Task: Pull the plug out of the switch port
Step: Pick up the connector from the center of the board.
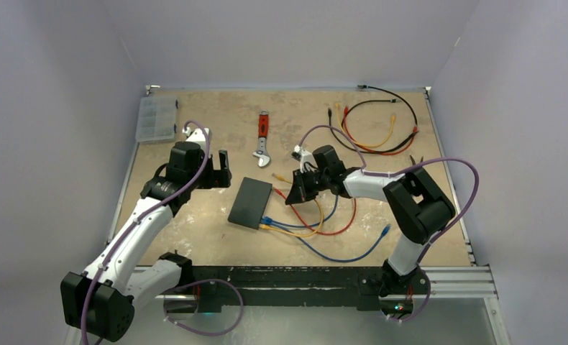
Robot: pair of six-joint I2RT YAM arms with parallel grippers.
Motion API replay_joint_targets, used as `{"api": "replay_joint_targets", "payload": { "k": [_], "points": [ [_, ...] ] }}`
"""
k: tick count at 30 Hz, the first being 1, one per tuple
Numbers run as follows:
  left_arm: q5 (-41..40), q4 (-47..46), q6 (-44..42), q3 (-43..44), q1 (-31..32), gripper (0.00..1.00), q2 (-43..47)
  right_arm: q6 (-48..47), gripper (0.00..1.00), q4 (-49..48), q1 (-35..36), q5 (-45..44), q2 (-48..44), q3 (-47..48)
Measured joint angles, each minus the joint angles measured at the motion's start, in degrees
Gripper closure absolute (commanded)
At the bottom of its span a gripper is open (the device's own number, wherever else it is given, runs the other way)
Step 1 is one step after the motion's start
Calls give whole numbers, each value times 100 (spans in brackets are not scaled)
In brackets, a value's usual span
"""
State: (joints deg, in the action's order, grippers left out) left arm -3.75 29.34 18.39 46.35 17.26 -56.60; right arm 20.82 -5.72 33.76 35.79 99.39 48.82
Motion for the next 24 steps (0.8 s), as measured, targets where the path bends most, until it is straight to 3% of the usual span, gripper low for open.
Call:
{"api": "replay_joint_targets", "payload": {
  "k": [12,24],
  "points": [
    [-17,35,0,0,0,5,-63,20,100,13,-2,-4,-85,4],
    [-15,37,0,0,0,6,-83,-11,100,142,0,-157,-1335,286]
  ]
}}
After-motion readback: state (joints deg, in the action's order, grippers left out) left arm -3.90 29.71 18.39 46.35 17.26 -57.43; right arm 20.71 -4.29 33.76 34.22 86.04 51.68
